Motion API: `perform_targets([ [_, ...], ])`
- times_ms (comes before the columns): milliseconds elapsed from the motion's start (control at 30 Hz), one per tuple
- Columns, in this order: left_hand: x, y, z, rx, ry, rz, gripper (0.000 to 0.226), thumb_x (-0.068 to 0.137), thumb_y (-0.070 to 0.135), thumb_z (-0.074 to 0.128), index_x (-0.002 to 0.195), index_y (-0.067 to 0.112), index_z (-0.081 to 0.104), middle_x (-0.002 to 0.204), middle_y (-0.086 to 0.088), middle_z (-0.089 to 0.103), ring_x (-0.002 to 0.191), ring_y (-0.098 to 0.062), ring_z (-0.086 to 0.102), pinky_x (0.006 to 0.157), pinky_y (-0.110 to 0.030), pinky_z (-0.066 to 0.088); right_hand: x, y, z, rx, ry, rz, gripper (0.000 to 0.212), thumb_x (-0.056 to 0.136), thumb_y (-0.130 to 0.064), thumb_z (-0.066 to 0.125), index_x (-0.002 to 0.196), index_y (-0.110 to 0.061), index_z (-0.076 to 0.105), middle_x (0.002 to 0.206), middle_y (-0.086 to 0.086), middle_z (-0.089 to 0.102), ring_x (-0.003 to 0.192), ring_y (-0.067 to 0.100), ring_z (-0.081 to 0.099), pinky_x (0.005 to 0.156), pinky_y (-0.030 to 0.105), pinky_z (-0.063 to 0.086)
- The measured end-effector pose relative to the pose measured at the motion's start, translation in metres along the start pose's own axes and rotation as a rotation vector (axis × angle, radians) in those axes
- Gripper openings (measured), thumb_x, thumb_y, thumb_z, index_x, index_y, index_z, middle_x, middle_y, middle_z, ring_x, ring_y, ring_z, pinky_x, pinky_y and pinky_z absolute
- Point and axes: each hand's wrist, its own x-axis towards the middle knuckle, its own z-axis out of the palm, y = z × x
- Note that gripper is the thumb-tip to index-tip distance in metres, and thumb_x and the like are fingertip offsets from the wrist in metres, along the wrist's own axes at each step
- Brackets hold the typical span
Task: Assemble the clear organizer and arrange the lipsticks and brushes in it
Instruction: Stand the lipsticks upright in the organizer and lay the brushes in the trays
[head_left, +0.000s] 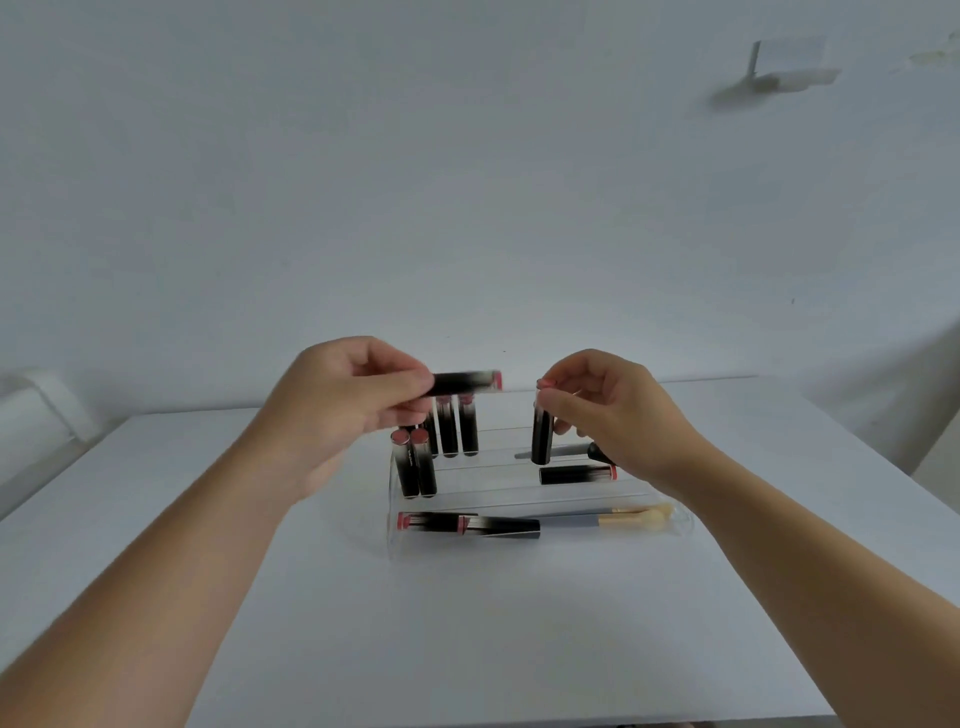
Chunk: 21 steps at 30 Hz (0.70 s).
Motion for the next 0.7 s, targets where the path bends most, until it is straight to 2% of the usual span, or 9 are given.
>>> perform_targets([
  [100, -0.004, -0.013, -0.015, -0.392, 0.002, -0.162, 0.010, 0.068, 0.012, 0.077, 0.073, 0.005, 0.070, 0.083, -0.017, 0.075, 0.069, -0.021, 0.074, 0.063, -0.028, 0.061, 0.002, 0.000, 0.012, 0.017, -0.012, -0.003, 0.009, 0.088, -0.030, 0.074, 0.094, -0.025, 0.070, 0.084, -0.010, 0.075, 0.071, 0.011, 0.071, 0.069, 0.033, 0.050],
  [167, -0.007, -0.023, -0.021, -0.532, -0.025, -0.271, 0.016, 0.071, 0.014, 0.075, 0.081, 0.002, 0.078, 0.093, -0.017, 0.076, 0.069, -0.016, 0.074, 0.062, -0.025, 0.061, 0.003, 0.000, 0.020, 0.011, -0.026, -0.009, 0.010, 0.087, -0.031, 0.074, 0.094, -0.026, 0.070, 0.083, -0.011, 0.075, 0.070, 0.010, 0.070, 0.070, 0.029, 0.051],
  [233, -0.012, -0.030, -0.024, -0.636, -0.086, -0.355, 0.023, 0.076, 0.015, 0.073, 0.091, 0.000, 0.081, 0.102, -0.017, 0.075, 0.072, -0.014, 0.074, 0.064, -0.025, 0.061, 0.006, 0.001, 0.027, -0.003, -0.034, -0.014, 0.009, 0.087, -0.031, 0.074, 0.094, -0.027, 0.069, 0.083, -0.012, 0.075, 0.070, 0.010, 0.070, 0.070, 0.025, 0.053],
  [367, -0.022, -0.032, -0.020, -0.669, -0.254, -0.352, 0.028, 0.083, 0.008, 0.072, 0.110, 0.003, 0.077, 0.094, -0.012, 0.072, 0.078, -0.018, 0.075, 0.069, -0.028, 0.062, 0.007, 0.002, 0.040, -0.020, -0.042, -0.023, 0.006, 0.088, -0.032, 0.073, 0.092, -0.030, 0.070, 0.083, -0.013, 0.074, 0.071, 0.018, 0.069, 0.061, 0.022, 0.052],
  [433, -0.024, -0.031, -0.016, -0.567, -0.241, -0.226, 0.038, 0.082, 0.004, 0.071, 0.119, 0.009, 0.070, 0.093, -0.015, 0.071, 0.085, -0.030, 0.076, 0.073, -0.035, 0.062, 0.008, 0.005, 0.046, -0.049, -0.035, -0.017, 0.005, 0.089, -0.031, 0.073, 0.093, -0.031, 0.070, 0.085, -0.014, 0.074, 0.076, 0.025, 0.069, 0.061, 0.029, 0.051],
  [500, -0.025, -0.030, -0.012, -0.297, -0.161, -0.016, 0.056, 0.079, 0.007, 0.073, 0.131, 0.026, 0.062, 0.094, -0.013, 0.073, 0.093, -0.036, 0.075, 0.081, -0.039, 0.061, 0.009, 0.009, 0.052, -0.105, -0.019, -0.024, 0.008, 0.089, -0.030, 0.073, 0.096, -0.034, 0.071, 0.088, -0.018, 0.074, 0.077, 0.018, 0.069, 0.066, 0.026, 0.054],
  [567, -0.023, -0.032, -0.008, 0.080, -0.093, 0.182, 0.069, 0.081, 0.016, 0.074, 0.136, 0.051, 0.051, 0.094, 0.000, 0.073, 0.095, -0.023, 0.073, 0.088, -0.029, 0.056, 0.007, 0.012, 0.056, -0.147, -0.008, -0.041, 0.013, 0.090, -0.029, 0.073, 0.098, -0.039, 0.071, 0.089, -0.023, 0.072, 0.076, 0.008, 0.068, 0.063, 0.016, 0.052],
  [600, -0.021, -0.036, -0.006, 0.230, -0.077, 0.256, 0.071, 0.084, 0.017, 0.073, 0.136, 0.057, 0.047, 0.094, 0.005, 0.072, 0.091, -0.015, 0.071, 0.087, -0.020, 0.052, 0.007, 0.014, 0.058, -0.156, -0.005, -0.050, 0.014, 0.090, -0.027, 0.073, 0.097, -0.040, 0.071, 0.089, -0.024, 0.072, 0.076, 0.006, 0.067, 0.062, 0.012, 0.050],
  [700, -0.015, -0.050, 0.000, 0.443, -0.014, 0.368, 0.065, 0.087, 0.014, 0.074, 0.132, 0.054, 0.050, 0.095, 0.016, 0.069, 0.088, -0.006, 0.066, 0.080, -0.006, 0.042, 0.005, 0.018, 0.062, -0.193, -0.006, -0.072, 0.014, 0.089, -0.024, 0.074, 0.093, -0.037, 0.073, 0.088, -0.022, 0.073, 0.074, 0.004, 0.067, 0.069, 0.013, 0.051],
])
